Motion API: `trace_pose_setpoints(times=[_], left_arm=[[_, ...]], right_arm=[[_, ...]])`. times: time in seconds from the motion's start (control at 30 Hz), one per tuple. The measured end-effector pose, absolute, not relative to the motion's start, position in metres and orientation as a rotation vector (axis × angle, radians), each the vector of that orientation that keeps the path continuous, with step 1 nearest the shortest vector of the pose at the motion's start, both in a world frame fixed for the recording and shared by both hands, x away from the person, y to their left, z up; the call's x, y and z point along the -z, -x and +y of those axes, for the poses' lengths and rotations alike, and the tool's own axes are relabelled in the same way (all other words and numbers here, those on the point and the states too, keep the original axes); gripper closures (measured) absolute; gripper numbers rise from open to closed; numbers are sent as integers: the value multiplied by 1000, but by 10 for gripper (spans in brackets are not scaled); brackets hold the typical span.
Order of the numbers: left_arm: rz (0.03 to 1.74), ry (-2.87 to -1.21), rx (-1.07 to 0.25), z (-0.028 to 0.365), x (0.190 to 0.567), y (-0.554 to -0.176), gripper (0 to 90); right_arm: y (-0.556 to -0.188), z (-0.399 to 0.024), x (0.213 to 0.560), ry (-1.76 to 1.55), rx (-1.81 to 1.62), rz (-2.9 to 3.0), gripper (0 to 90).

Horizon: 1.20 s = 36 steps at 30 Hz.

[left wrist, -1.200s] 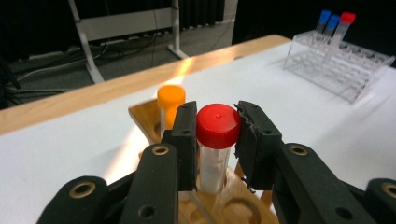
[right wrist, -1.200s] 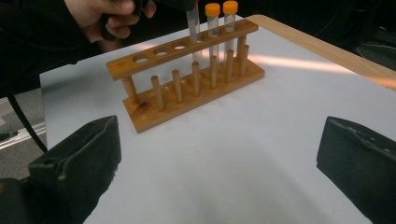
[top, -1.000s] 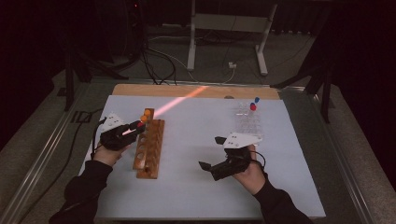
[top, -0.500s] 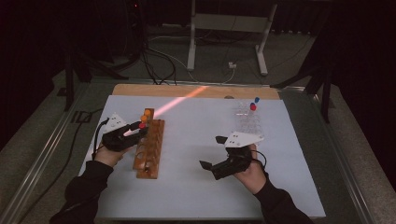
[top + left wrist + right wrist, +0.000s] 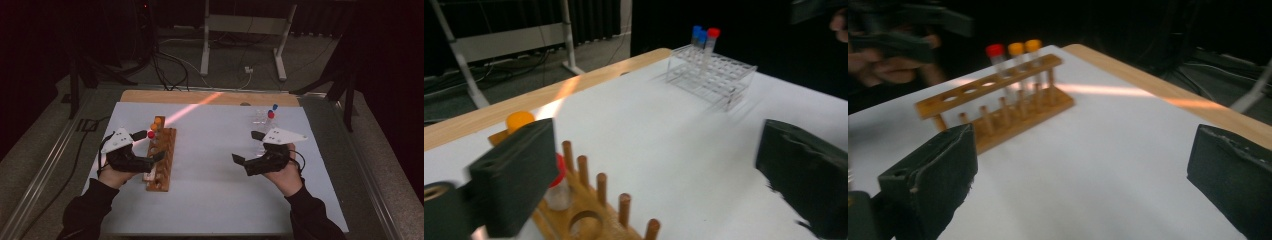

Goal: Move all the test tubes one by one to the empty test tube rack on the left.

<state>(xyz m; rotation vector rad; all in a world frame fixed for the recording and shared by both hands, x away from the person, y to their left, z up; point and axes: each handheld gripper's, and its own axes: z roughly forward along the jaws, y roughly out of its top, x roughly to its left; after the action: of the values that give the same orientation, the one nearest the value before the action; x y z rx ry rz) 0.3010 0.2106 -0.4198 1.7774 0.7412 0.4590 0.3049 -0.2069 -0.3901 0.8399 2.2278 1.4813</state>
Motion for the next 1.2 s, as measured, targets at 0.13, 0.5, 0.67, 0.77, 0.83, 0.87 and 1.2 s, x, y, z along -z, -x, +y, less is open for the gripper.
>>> trace_pose_setpoints(times=[0.13,0.5,0.67,0.77,0.83,0.87,1.2], left_arm=[[710,-1777,-440,208,419,-294,19],[695,-1799,-407,202,424,-292,18],[688,-1800,-416,201,424,-291,18],[688,-1796,-419,201,424,-291,18],[688,-1797,-423,202,424,-291,18],[686,-1798,-420,202,424,-291,19],[677,-1799,-429,201,423,-290,19]], right_arm=[[-314,-224,390,-896,-1426,2179,0],[-354,-266,416,-1107,-1262,2075,98],[-376,-279,430,-1194,-1197,2032,251],[-389,-283,436,-1246,-1154,2008,338],[-397,-285,440,-1270,-1128,2005,421],[-401,-286,442,-1275,-1115,2006,431],[-425,-284,456,-1355,-1045,2003,595]])
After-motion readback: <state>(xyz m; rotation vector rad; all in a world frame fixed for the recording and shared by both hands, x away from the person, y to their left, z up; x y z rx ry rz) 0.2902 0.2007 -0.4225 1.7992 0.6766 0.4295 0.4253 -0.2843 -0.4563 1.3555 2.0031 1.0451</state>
